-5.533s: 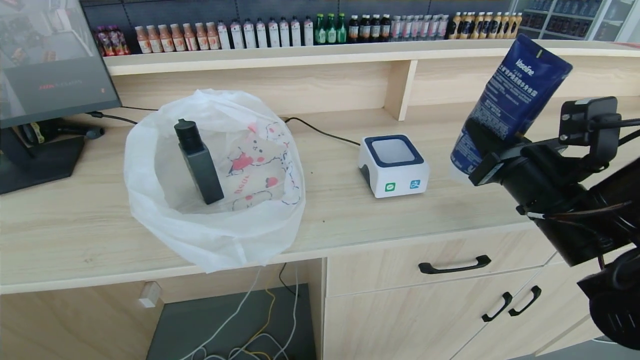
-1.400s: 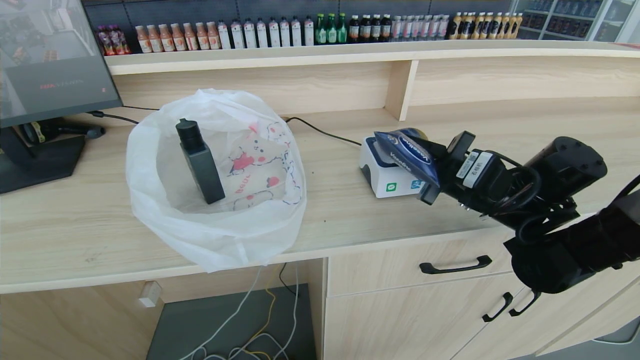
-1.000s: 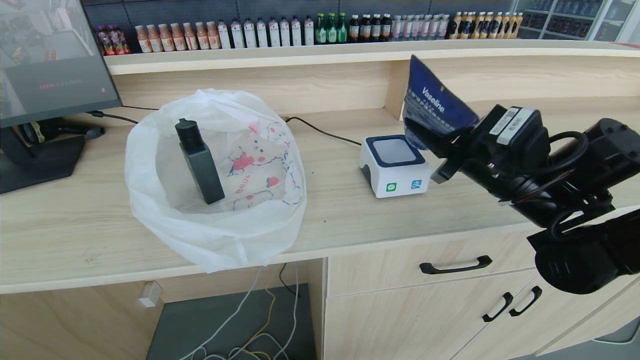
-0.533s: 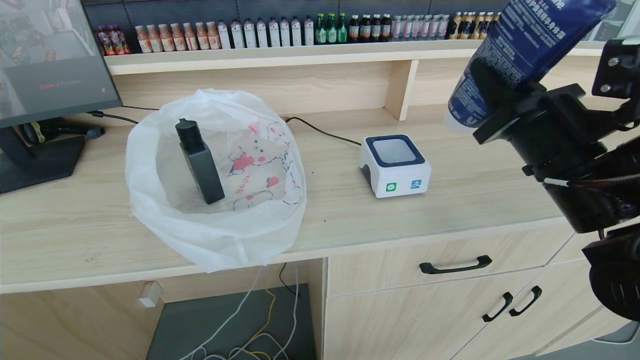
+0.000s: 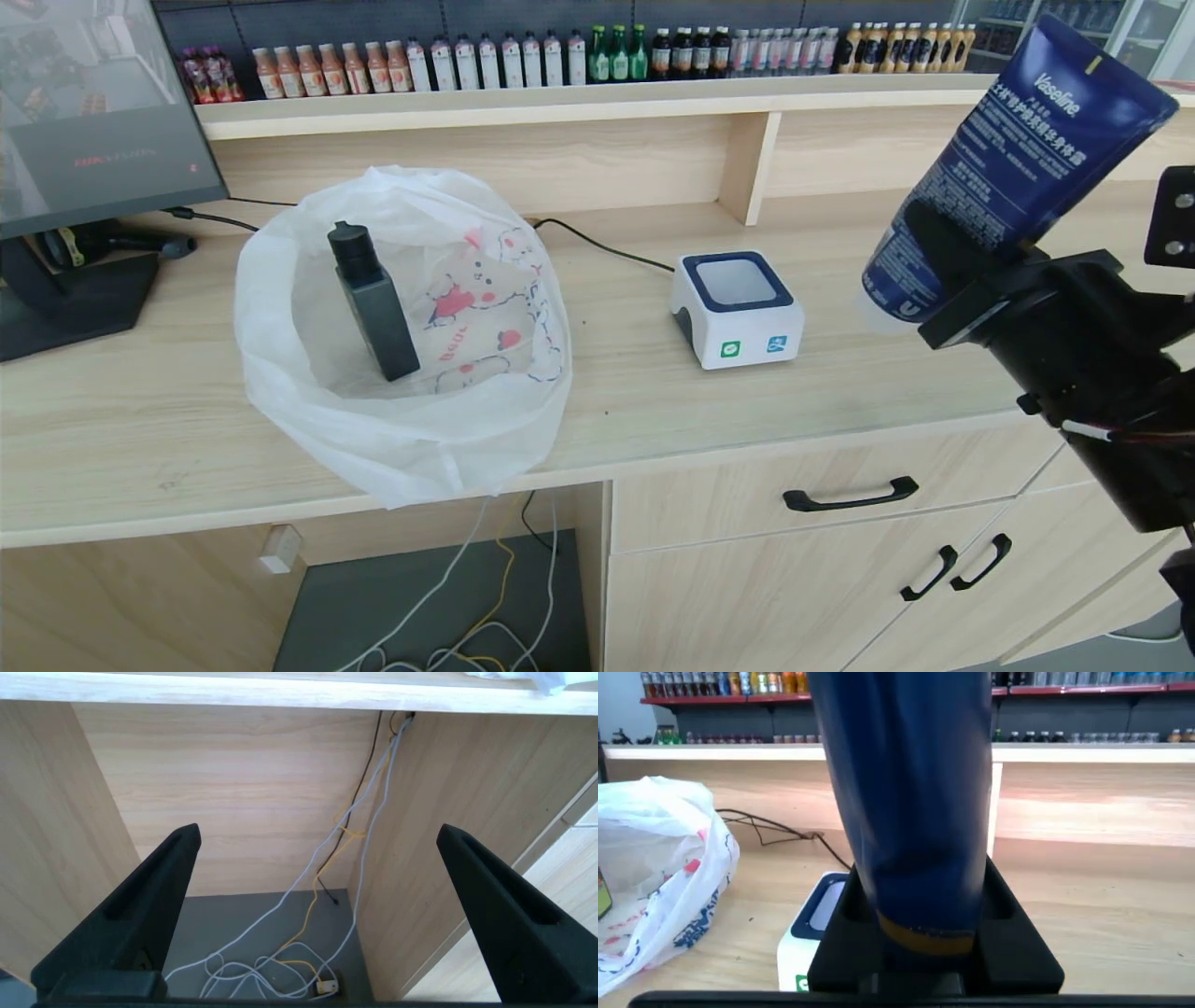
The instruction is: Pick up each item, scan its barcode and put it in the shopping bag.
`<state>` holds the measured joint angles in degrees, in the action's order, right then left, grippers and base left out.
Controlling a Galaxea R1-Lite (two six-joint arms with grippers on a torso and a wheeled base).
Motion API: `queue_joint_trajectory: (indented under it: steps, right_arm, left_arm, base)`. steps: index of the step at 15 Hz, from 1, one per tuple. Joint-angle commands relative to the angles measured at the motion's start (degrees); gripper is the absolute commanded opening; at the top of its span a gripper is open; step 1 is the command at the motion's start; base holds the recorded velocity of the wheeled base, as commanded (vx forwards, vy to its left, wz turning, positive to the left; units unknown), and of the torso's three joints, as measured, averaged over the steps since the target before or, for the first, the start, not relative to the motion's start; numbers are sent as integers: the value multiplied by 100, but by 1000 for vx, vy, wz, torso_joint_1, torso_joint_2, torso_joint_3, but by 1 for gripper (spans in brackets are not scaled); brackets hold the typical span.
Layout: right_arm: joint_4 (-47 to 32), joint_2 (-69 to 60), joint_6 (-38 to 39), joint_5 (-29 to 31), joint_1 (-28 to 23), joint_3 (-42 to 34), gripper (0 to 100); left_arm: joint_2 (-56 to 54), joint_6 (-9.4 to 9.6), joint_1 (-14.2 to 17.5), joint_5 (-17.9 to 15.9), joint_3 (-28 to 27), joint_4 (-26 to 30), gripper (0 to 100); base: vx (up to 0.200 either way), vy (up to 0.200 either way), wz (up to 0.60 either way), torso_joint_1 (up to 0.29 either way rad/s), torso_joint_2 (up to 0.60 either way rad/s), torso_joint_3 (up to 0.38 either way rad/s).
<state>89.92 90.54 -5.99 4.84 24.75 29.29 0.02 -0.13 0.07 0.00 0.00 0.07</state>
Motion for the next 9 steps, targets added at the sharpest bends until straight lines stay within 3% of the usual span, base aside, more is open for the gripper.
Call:
queue_joint_trajectory:
  steps: [1,9]
  right_arm:
    - [8,-72,1,-1,-23,-3,0]
    - [8,-72,10,-18,-23,173,0]
  left_arm:
    - [-2,-4,1,0,0,1,100]
    - [-2,-13,1,0,0,1,100]
  base:
    - [0,0,0,0,0,0]
    - [0,200,0,3,1,2]
